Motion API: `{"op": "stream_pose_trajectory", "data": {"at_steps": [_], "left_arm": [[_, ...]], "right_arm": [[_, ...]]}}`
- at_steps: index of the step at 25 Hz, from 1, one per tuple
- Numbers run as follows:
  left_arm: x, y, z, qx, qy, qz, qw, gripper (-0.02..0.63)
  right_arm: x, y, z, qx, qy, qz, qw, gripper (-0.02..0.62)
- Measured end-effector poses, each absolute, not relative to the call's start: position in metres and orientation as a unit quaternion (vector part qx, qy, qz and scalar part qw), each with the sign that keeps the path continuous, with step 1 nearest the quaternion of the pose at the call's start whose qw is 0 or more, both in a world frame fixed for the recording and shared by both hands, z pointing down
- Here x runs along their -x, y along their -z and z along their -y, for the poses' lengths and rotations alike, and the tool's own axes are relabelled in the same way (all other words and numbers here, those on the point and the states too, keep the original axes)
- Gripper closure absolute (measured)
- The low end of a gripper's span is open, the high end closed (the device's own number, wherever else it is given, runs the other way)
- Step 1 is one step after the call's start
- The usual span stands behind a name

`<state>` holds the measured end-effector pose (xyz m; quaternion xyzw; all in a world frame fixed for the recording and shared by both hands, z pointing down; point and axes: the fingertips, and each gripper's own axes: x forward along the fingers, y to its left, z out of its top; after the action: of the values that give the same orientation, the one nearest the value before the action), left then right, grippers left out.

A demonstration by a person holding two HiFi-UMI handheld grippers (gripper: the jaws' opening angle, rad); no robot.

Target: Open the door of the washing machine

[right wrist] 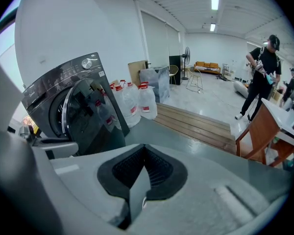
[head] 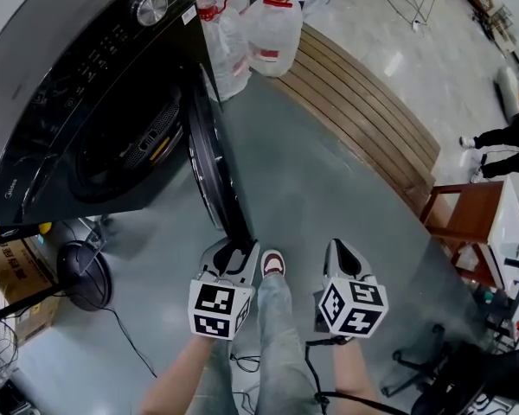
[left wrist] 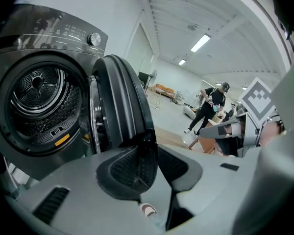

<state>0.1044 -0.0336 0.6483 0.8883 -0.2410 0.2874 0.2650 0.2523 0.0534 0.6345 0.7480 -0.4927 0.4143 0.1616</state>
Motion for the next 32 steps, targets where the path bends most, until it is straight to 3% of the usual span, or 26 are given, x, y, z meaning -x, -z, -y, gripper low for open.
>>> {"op": "stream_pose_trajectory", "data": {"at_steps": [32], "left_arm": [[-0.217,-0.647,0.029,-0.882,-0.258,0.272,0.285,0.486]], "right_arm": [[-0.357,-0.635,-0.076,-0.754,-0.424,0.476,0.156,0.591]]}}
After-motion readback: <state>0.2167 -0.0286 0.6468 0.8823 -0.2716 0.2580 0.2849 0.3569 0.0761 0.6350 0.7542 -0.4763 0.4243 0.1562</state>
